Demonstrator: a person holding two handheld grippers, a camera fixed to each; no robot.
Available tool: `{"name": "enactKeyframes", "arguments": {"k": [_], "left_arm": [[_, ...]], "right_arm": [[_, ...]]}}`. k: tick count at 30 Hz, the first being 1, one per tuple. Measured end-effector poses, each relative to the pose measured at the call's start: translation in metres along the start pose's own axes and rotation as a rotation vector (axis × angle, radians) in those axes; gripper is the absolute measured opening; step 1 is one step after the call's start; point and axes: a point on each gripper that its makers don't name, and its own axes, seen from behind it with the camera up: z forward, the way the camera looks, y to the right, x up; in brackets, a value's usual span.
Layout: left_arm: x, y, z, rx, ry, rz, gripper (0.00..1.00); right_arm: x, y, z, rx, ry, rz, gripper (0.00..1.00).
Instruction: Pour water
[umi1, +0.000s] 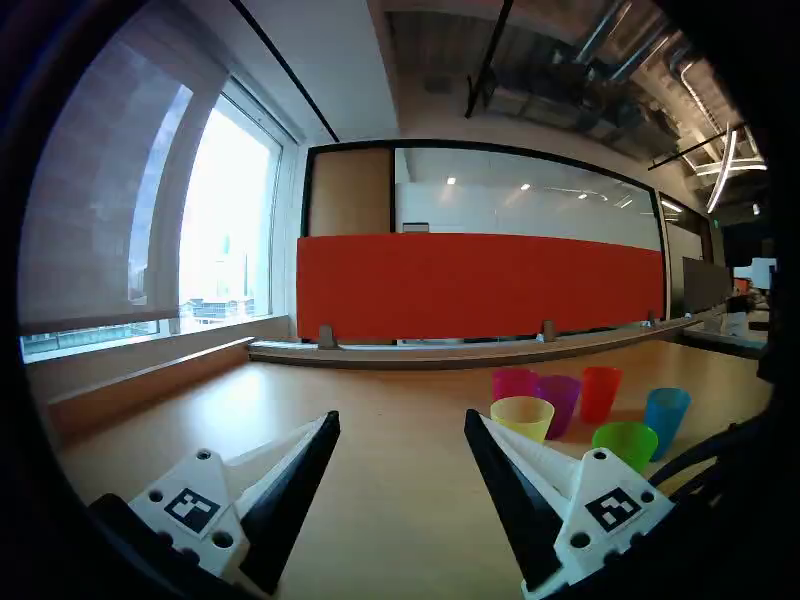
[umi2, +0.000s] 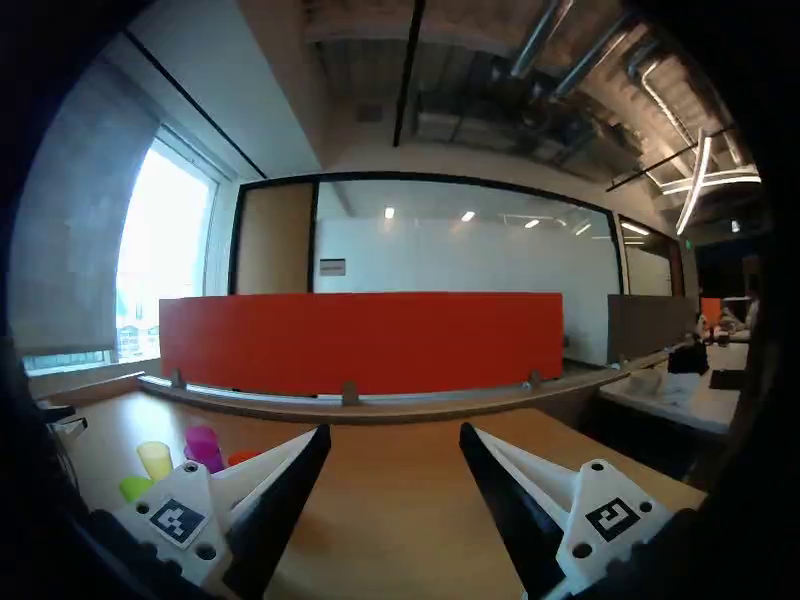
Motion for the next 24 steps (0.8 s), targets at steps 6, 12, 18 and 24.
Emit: {"name": "enactKeyframes", "arguments": {"k": [6,12,18,24], "left_arm": [[0.0,-0.001,0.0,0.0,0.0,0.001,0.93],[0.0,-0.001,0.0,0.0,0.0,0.001,0.93],[0.0,0.0,0.0,0.0,0.0,0.001,0.93],[0.0,-0.001,0.0,0.0,0.0,0.001,0.93]], "right_arm": [[-0.008,0.002,-0.001,0.003,0.023,-0.024,1.0],[-0.021,0.006,0.001,-0.005,0.036,-0.022,1.0],[-0.036,0.003,0.004,-0.001,0.053,-0.03,1.0],[-0.055,-0.002,0.006,0.014,0.056,-0.03,1.0]]}}
